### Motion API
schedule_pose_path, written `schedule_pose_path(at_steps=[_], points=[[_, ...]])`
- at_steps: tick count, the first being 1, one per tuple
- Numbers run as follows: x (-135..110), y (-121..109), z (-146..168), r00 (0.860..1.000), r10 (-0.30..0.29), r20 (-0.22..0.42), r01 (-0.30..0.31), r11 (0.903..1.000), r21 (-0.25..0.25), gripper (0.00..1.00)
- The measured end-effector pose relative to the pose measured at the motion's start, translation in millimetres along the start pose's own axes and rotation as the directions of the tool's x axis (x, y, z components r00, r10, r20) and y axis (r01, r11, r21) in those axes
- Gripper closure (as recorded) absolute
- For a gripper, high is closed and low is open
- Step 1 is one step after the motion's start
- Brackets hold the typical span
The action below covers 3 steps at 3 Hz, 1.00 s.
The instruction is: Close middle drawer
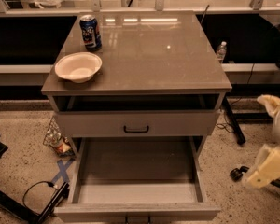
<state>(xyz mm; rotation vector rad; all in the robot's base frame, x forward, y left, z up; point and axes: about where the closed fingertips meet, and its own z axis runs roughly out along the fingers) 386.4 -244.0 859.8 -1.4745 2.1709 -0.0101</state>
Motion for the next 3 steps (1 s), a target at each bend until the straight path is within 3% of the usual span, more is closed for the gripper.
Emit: schedule_pose_path(at_steps=[1,2,3], points=[[61.3,17.2,66.8,0.999,0.004,0.052,-0.005,0.9997,0.024,0.0],[85.5,19.5,100.6,0.999,0.031,0.042,-0.032,0.9994,0.014,0.0],[88.2,22.4,109.6,0.998,0.04,0.044,-0.04,0.9992,0.007,0.0]])
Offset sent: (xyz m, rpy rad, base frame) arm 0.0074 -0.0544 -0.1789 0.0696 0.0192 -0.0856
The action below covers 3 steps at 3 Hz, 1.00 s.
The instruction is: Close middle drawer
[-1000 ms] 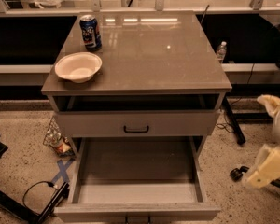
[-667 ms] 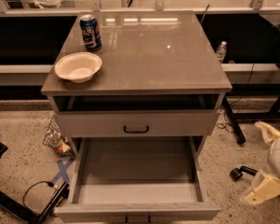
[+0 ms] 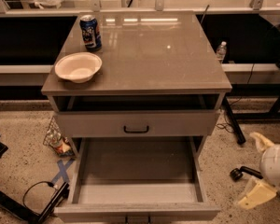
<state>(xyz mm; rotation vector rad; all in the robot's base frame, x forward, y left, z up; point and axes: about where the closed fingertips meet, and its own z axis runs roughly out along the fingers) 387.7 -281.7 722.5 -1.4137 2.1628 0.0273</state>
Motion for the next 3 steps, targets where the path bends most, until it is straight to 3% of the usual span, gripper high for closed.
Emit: schedule_pose_path(at_steps=[1,2,3], points=[[6.6,15.1,24.9,1.0,0.02,0.004,-0.02,0.9993,-0.032,0.0],[37.5,60.2,71.5,0.994,0.094,0.05,-0.089,0.9905,-0.105,0.18],[75.5,128.2,128.5,0.977,0.182,0.112,-0.158,0.969,-0.19,0.41]])
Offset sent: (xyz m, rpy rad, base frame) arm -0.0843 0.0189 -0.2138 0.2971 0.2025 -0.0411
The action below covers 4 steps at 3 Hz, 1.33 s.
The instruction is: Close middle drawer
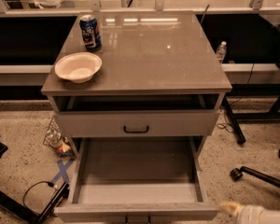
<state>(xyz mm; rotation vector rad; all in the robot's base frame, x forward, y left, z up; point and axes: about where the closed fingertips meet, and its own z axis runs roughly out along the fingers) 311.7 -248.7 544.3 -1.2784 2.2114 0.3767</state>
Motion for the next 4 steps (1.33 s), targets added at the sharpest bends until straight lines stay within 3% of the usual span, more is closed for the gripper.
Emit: schedule_pose_path(at_steps=[1,2,3,4], points=[[40.8,41.7,58.6,0.997,0.051,0.053,-0.048,0.9964,-0.07,0.64],[62.0,59.4,111.8,0.991,0.09,0.102,-0.077,0.9882,-0.133,0.88],[60.8,52.9,153.6,0.984,0.103,0.143,-0.079,0.9828,-0.167,1.0],[45.1,27.8,182.0,0.979,0.089,0.182,-0.059,0.9849,-0.163,1.0]])
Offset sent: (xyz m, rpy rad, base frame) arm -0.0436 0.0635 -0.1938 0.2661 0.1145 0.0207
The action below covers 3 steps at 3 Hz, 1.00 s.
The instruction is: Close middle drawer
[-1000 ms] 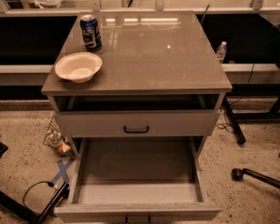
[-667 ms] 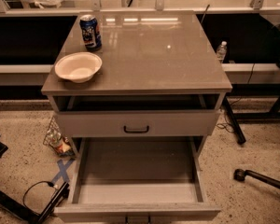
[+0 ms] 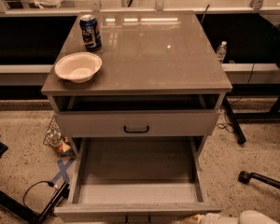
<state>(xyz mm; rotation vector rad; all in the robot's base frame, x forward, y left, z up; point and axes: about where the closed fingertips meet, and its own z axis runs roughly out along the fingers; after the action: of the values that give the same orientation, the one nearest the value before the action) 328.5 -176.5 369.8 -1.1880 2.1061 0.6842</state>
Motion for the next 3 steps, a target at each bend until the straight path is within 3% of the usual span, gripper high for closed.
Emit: schedule_pose_path(at_steps=[1,2,3], points=[[-15.4,-22.0,9.3,0.999,-0.032,0.018,0.032,0.9994,0.013,1.0],[-15.4,-21.7,9.4,0.999,-0.032,0.018,0.032,0.9994,0.013,1.0],[-38.0,-47.0,18.6,0.997,-0.071,0.031,0.07,0.9972,0.025,1.0]])
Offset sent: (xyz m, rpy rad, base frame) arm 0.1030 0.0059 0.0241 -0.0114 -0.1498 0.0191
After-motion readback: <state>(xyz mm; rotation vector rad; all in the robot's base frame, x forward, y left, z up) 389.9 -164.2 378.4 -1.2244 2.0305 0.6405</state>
